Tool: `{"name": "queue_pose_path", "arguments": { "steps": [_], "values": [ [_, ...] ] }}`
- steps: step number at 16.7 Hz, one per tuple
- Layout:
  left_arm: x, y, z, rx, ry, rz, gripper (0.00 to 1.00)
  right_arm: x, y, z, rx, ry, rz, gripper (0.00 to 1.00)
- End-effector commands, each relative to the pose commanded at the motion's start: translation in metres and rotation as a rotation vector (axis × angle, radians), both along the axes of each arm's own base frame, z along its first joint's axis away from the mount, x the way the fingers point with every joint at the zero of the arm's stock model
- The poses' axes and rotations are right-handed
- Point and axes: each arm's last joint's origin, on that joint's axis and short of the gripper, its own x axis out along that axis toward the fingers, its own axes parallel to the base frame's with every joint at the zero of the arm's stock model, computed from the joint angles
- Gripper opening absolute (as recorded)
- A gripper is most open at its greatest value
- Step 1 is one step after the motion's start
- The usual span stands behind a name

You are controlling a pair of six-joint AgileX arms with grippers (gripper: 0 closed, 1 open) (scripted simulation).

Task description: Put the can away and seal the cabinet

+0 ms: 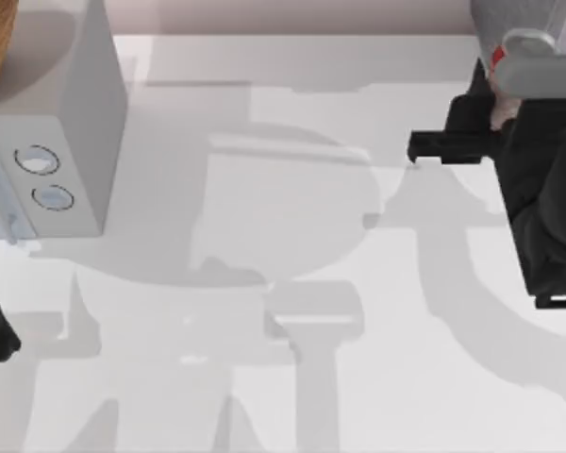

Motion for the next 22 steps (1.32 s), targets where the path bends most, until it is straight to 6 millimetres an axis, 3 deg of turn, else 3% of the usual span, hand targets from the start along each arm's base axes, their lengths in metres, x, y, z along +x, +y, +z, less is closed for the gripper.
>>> {"name": "queue_pose_path", "arguments": {
  "steps": [5, 10, 15, 19, 22],
  "values": [
    [0.0, 0.0, 0.0, 0.0, 0.0, 0.0, 1.0, -0.042, -0.078, 0.015, -0.001, 0.003, 0.001, 0.0],
    [0.0, 0.0, 0.0, 0.0, 0.0, 0.0, 1.0, -0.093, -0.129, -0.005, 0.0, 0.003, 0.003, 0.0],
    [0.0, 0.0, 0.0, 0.0, 0.0, 0.0, 1.0, -0.124, -0.151, -0.04, 0.001, 0.001, 0.005, 0.0],
    [0.0, 0.0, 0.0, 0.0, 0.0, 0.0, 1.0, -0.132, -0.158, -0.058, 0.002, 0.0, 0.006, 0.0],
    [0.0, 0.0, 0.0, 0.0, 0.0, 0.0, 1.0, -0.133, -0.158, -0.06, 0.002, 0.0, 0.006, 0.0]
  ]
}}
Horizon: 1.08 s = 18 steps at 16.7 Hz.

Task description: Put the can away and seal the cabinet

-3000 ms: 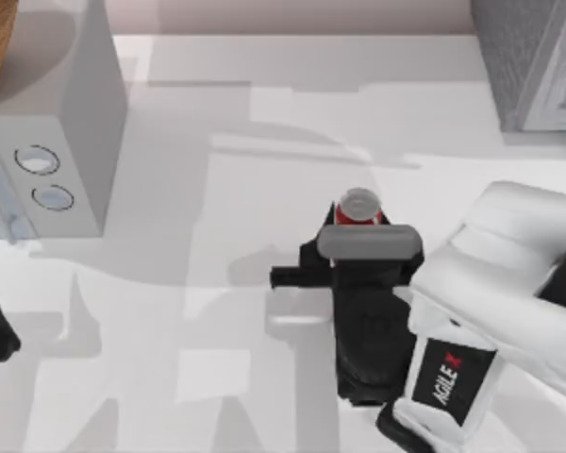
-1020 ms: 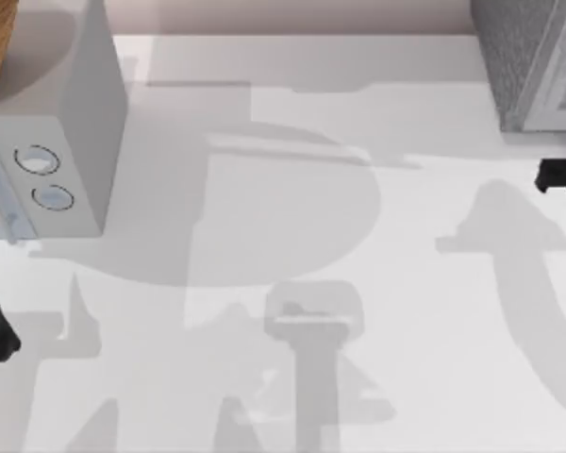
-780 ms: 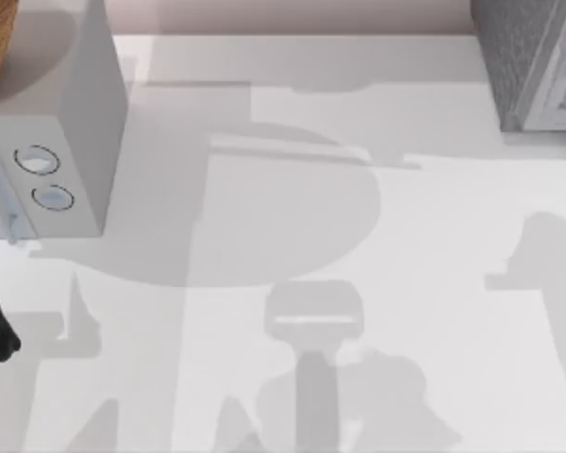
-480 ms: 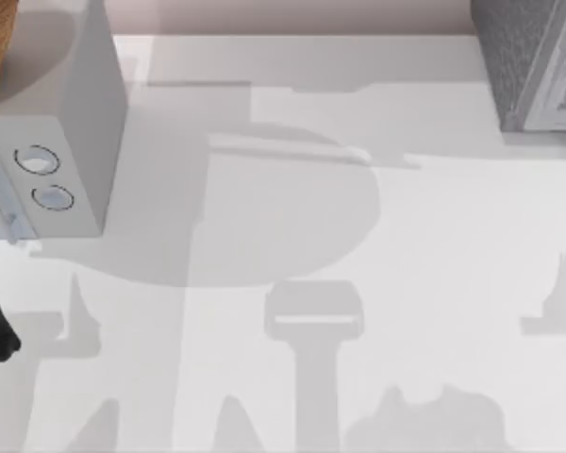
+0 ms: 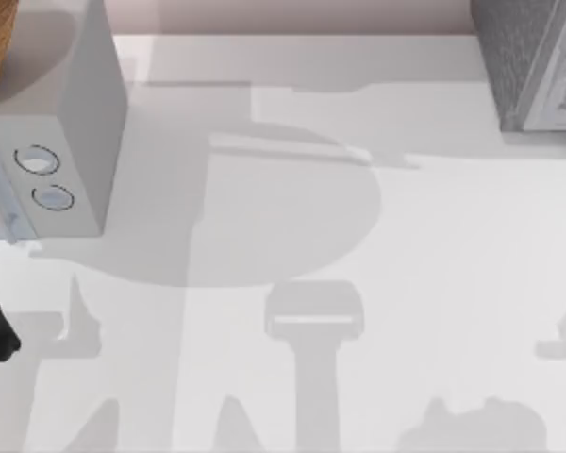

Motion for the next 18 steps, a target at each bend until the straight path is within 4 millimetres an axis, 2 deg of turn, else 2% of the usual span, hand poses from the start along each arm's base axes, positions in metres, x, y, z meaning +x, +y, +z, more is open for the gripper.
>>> {"name": "queue_pose_path", "arguments": {
  "steps": [5, 8, 12, 18],
  "values": [
    [0.0, 0.0, 0.0, 0.0, 0.0, 0.0, 1.0, 0.0, 0.0, 0.003, 0.002, 0.001, 0.001, 0.0],
    [0.0, 0.0, 0.0, 0.0, 0.0, 0.0, 1.0, 0.0, 0.001, 0.026, 0.001, 0.009, 0.0, 0.0],
    [0.0, 0.0, 0.0, 0.0, 0.0, 0.0, 1.0, 0.005, 0.004, 0.085, 0.0, 0.016, -0.002, 0.0],
    [0.0, 0.0, 0.0, 0.0, 0.0, 0.0, 1.0, 0.034, 0.012, 0.199, -0.001, 0.007, 0.0, 0.0]
  ]
}}
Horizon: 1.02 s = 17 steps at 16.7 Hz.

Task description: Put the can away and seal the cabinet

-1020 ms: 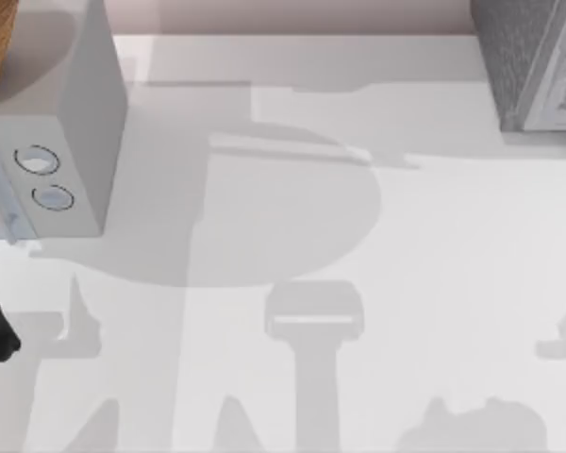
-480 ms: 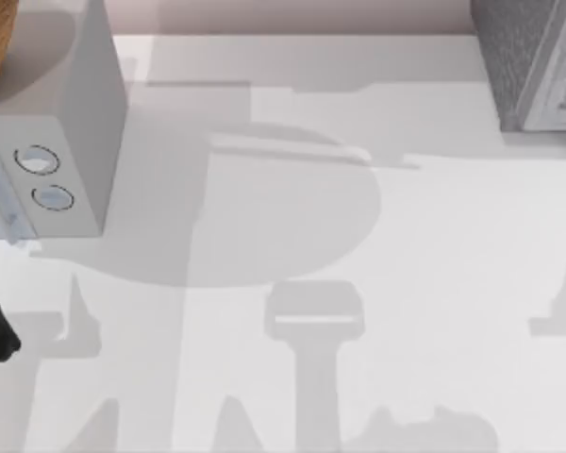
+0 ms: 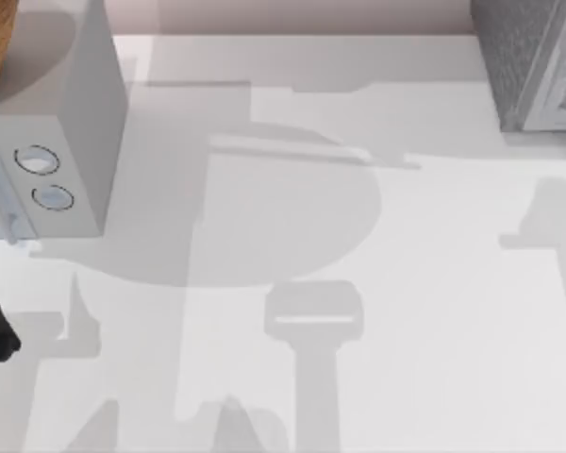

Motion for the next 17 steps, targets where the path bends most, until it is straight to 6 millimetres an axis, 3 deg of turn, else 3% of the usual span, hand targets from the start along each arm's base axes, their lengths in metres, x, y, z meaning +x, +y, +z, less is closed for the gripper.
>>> {"name": "queue_pose_path", "arguments": {
  "steps": [4, 8, 12, 17],
  "values": [
    [0.0, 0.0, 0.0, 0.0, 0.0, 0.0, 1.0, 0.034, 0.009, 0.067, 0.001, -0.006, 0.001, 0.0],
    [0.0, 0.0, 0.0, 0.0, 0.0, 0.0, 1.0, 0.07, 0.02, 0.114, 0.002, -0.008, -0.001, 0.0],
    [0.0, 0.0, 0.0, 0.0, 0.0, 0.0, 1.0, 0.1, 0.031, 0.141, 0.003, -0.009, 0.0, 0.0],
    [0.0, 0.0, 0.0, 0.0, 0.0, 0.0, 1.0, 0.117, 0.037, 0.152, 0.003, -0.007, 0.001, 0.0]
  ]
}}
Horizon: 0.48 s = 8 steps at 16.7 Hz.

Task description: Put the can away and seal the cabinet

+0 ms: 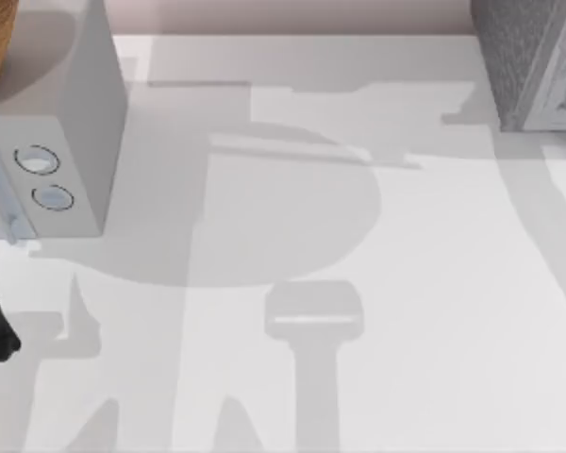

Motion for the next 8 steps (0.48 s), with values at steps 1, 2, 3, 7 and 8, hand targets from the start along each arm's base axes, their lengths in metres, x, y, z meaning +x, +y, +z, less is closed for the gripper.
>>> {"name": "queue_pose_path", "arguments": {
  "steps": [1, 2, 3, 7, 8],
  "values": [
    [0.0, 0.0, 0.0, 0.0, 0.0, 0.0, 1.0, 0.0, 0.0, 0.0, 0.0, 0.0, 0.0, 0.0],
    [0.0, 0.0, 0.0, 0.0, 0.0, 0.0, 1.0, 0.0, 0.0, 0.0, 0.0, 0.0, 0.0, 0.0],
    [0.0, 0.0, 0.0, 0.0, 0.0, 0.0, 1.0, 0.0, 0.0, 0.0, 0.0, 0.0, 0.0, 0.0],
    [0.0, 0.0, 0.0, 0.0, 0.0, 0.0, 1.0, 0.0048, -0.0007, 0.0029, 0.002, 0.0, -0.003, 0.0],
    [0.0, 0.0, 0.0, 0.0, 0.0, 0.0, 1.0, 0.0095, -0.0003, 0.0057, 0.002, 0.0, -0.003, 0.0]
  ]
}}
